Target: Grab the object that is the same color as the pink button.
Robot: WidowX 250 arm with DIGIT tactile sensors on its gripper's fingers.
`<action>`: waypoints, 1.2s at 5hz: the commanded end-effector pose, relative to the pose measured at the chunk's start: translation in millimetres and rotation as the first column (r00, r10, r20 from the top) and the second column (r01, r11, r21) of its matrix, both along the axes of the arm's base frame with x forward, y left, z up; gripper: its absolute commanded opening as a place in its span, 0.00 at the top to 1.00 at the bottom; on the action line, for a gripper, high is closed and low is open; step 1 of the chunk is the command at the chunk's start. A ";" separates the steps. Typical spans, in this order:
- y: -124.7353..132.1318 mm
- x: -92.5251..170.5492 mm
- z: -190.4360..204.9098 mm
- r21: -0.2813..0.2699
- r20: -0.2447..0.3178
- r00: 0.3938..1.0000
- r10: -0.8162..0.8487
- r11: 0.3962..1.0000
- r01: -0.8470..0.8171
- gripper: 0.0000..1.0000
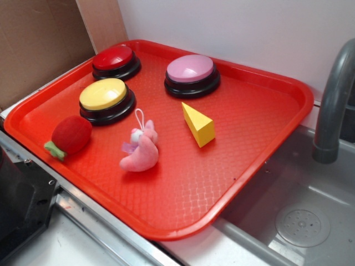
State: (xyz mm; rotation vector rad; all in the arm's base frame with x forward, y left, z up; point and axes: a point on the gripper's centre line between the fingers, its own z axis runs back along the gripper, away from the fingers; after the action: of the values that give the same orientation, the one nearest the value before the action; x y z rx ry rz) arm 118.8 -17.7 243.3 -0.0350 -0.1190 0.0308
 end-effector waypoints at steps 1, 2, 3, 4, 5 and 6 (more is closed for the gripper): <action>0.0 0.0 0.0 0.000 0.000 1.000 0.000 1.000 0.000 0.00; -7.3 10.8 -15.4 0.012 0.008 0.986 0.168 0.986 -0.168 0.00; -18.3 25.2 -36.6 -0.012 0.054 0.959 0.278 0.961 -0.278 0.00; -41.8 46.7 -86.5 -0.054 0.013 0.938 0.346 0.937 -0.345 0.00; -59.8 55.9 -138.8 0.050 -0.009 0.885 0.466 0.884 -0.465 0.00; -65.6 62.4 -169.7 0.057 0.051 0.851 0.523 0.849 -0.526 0.00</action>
State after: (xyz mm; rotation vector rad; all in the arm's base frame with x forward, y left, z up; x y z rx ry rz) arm 174.4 -84.1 68.2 0.0927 -0.1284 0.5905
